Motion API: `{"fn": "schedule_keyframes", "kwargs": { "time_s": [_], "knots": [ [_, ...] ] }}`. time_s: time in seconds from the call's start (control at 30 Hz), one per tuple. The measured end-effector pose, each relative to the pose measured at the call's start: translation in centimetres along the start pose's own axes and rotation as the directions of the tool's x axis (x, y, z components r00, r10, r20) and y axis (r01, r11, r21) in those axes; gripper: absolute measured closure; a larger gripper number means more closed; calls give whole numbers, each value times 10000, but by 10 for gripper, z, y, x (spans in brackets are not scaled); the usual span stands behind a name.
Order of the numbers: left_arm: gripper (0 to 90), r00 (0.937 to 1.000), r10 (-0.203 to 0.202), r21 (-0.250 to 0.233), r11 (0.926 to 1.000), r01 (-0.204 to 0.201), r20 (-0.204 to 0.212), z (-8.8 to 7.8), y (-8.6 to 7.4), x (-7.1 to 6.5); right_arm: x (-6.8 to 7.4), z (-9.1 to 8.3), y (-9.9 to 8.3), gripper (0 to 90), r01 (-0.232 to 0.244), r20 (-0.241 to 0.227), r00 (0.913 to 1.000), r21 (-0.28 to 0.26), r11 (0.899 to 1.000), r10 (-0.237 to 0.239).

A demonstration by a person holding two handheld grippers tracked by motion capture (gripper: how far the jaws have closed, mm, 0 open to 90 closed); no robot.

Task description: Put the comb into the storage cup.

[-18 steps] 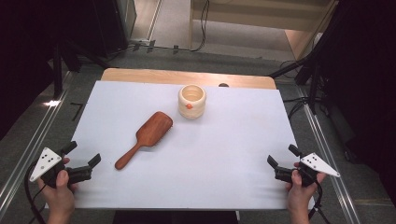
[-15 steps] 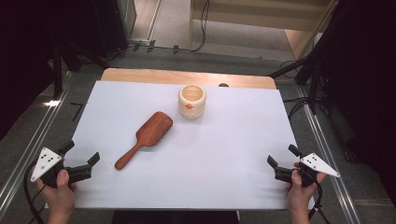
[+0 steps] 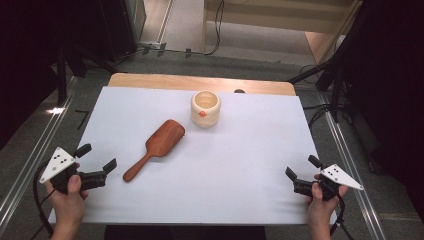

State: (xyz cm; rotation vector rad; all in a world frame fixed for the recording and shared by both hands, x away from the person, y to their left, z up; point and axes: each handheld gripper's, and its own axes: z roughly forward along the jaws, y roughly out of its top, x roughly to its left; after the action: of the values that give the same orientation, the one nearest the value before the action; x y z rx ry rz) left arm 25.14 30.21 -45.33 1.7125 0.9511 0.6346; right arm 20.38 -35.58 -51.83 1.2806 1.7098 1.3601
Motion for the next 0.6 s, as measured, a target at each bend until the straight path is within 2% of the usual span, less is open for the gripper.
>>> {"fn": "schedule_keyframes", "kwargs": {
  "time_s": [0.17, 0.23, 0.33, 0.37, 0.57, 0.6],
  "knots": [
    [20, 9985, 428, 601, 9972, -448, 345, 12, 18, -15, 0, 0, 0, 0, 9, -40, 10000, 16, 10000, -9],
    [20, 9979, 475, 676, 9964, -504, 436, 14, 21, -17, 0, 0, 0, 0, 11, -48, 10000, 16, 10000, -11],
    [20, 9958, 702, 982, 9923, -757, 588, 21, 32, -21, 0, 0, 0, 0, -5, -50, 10000, -9, 10000, 5],
    [20, 9940, 836, 1179, 9888, -916, 706, 26, 39, -24, 0, 0, 0, 0, -17, -48, 10000, -14, 10000, 17],
    [20, 9923, 889, 1559, 9825, -1016, 864, 38, 52, -28, 0, -1, 0, 0, -26, -48, 10000, -36, 10000, 26],
    [20, 9906, 976, 1770, 9776, -1135, 960, 42, 56, -29, 0, -1, 0, 0, -43, -59, 10000, -62, 10000, 42]
  ]
}}
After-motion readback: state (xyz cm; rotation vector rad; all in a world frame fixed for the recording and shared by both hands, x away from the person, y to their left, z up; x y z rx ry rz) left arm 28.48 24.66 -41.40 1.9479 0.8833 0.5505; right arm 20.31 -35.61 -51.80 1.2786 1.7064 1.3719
